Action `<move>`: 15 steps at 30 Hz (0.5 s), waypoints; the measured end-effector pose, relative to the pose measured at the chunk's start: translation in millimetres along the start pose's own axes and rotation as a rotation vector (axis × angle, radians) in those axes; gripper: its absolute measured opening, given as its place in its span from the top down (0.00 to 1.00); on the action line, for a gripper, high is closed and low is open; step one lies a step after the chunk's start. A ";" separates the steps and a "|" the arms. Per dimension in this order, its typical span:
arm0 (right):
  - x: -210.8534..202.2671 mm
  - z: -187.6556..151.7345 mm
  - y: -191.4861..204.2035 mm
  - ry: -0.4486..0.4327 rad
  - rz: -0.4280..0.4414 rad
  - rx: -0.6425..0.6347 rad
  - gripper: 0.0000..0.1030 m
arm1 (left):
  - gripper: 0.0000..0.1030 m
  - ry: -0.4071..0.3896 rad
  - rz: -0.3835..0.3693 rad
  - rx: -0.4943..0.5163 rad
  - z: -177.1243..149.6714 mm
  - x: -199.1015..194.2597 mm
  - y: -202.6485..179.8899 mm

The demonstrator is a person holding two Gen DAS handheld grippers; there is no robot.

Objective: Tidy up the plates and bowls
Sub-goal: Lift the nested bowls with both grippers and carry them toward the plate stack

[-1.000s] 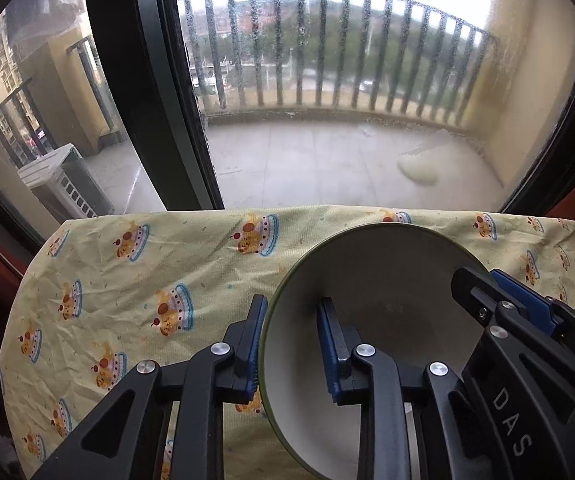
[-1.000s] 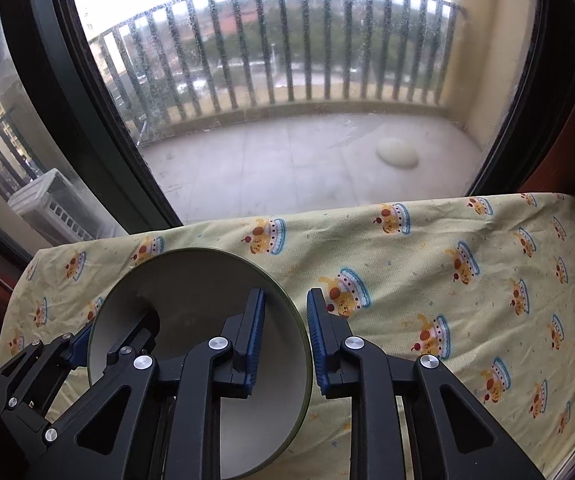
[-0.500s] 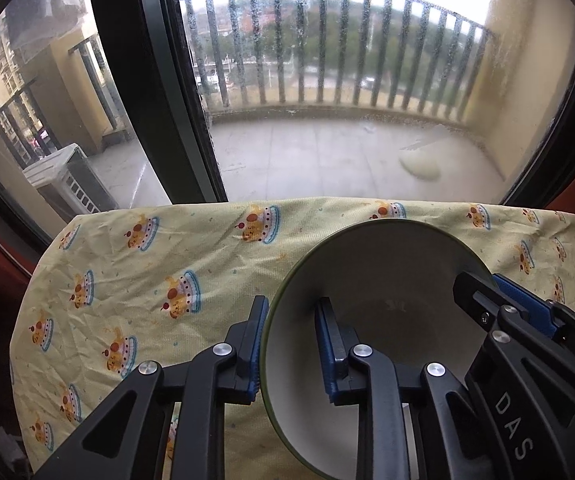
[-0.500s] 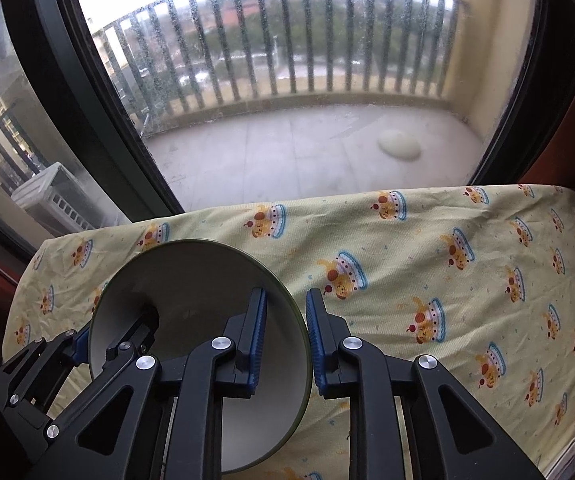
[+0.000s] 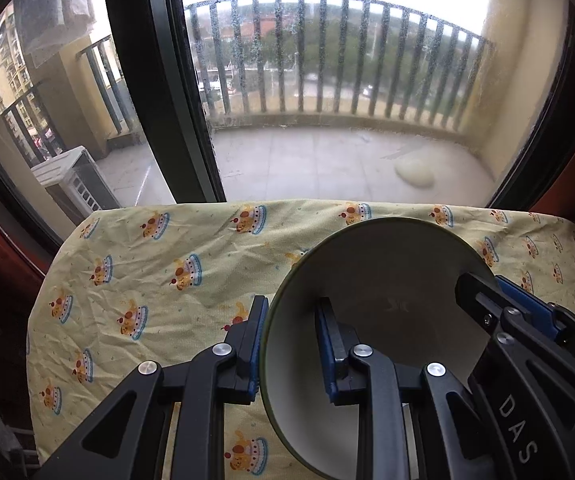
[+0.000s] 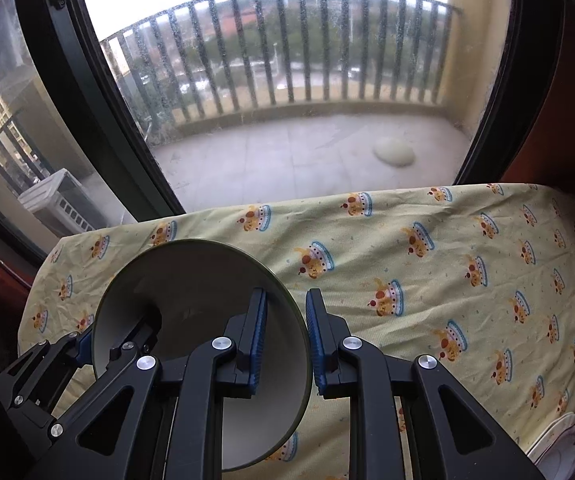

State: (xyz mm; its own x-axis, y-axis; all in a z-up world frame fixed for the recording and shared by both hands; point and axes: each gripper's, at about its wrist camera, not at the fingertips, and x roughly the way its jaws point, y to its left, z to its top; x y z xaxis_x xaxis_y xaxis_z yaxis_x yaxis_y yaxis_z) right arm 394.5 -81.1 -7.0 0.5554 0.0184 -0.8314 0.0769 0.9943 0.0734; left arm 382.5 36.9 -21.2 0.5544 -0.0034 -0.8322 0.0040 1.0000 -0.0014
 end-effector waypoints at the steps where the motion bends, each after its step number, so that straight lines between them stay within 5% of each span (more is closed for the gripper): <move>1: -4.8 -0.7 -1.3 -0.004 0.003 -0.002 0.77 | 0.79 -0.006 0.001 -0.002 -0.9 -4.4 -1.0; 15: -75.7 -11.3 -23.2 -0.062 0.039 -0.010 0.77 | 0.79 -0.049 0.019 -0.032 -17.4 -66.9 -16.7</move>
State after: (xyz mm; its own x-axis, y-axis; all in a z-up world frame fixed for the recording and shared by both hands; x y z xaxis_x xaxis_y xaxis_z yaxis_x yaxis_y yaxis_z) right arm 341.3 -104.4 47.9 0.6079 0.0507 -0.7924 0.0459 0.9941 0.0988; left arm 331.0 20.4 24.8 0.5945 0.0167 -0.8039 -0.0336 0.9994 -0.0041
